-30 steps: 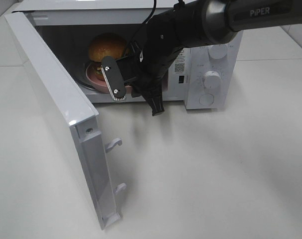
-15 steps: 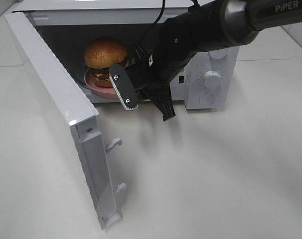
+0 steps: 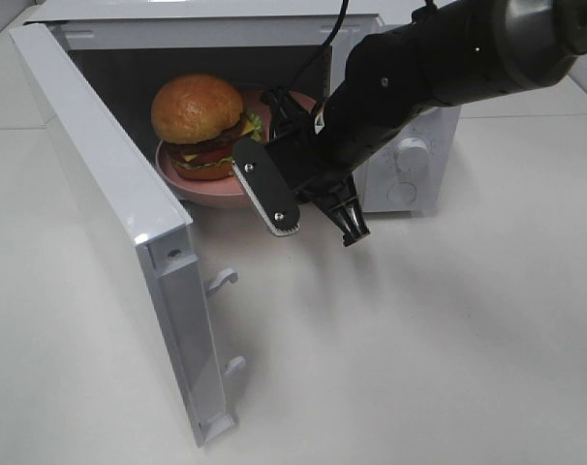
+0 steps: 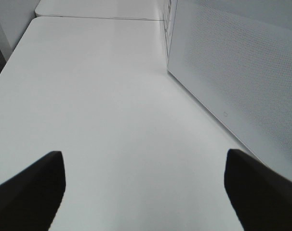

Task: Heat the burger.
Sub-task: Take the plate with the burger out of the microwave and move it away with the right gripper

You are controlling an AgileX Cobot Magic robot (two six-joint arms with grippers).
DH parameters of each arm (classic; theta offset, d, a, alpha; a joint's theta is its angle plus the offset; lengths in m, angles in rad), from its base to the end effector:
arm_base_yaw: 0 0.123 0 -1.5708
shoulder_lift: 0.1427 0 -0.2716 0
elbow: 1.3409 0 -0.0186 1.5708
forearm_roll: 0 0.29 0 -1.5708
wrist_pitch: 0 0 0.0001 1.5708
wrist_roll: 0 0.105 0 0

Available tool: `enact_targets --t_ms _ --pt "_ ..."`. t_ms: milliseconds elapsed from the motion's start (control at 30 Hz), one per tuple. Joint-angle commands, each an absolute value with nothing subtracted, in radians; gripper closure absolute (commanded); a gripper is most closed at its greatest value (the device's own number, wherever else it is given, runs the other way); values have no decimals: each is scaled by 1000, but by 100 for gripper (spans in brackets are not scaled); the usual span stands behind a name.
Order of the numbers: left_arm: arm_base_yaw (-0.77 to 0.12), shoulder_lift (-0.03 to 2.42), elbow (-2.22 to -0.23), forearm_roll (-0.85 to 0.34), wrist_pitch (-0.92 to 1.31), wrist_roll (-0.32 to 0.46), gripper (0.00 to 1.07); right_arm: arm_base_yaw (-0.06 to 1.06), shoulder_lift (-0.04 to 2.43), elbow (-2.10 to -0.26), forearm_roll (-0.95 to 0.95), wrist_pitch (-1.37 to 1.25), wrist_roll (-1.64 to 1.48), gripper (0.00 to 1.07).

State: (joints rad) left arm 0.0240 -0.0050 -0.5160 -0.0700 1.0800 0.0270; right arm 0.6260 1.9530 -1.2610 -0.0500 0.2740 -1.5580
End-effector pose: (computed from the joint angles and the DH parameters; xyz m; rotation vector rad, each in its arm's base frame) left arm 0.0518 -0.0052 0.2936 0.0080 2.0410 -0.0518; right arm 0.3673 0.2638 0.1276 -2.2446 1.1042 -0.4396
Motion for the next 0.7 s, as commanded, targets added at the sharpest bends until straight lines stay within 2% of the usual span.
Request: enact_targets --t_ms 33,700 --pt "26 -10 -516 -72 1068 22 25 591 1885 -1220 -9 237 -1597 107" --pt "26 -10 -516 -72 1068 22 25 595 1692 -977 49 140 -1597 107"
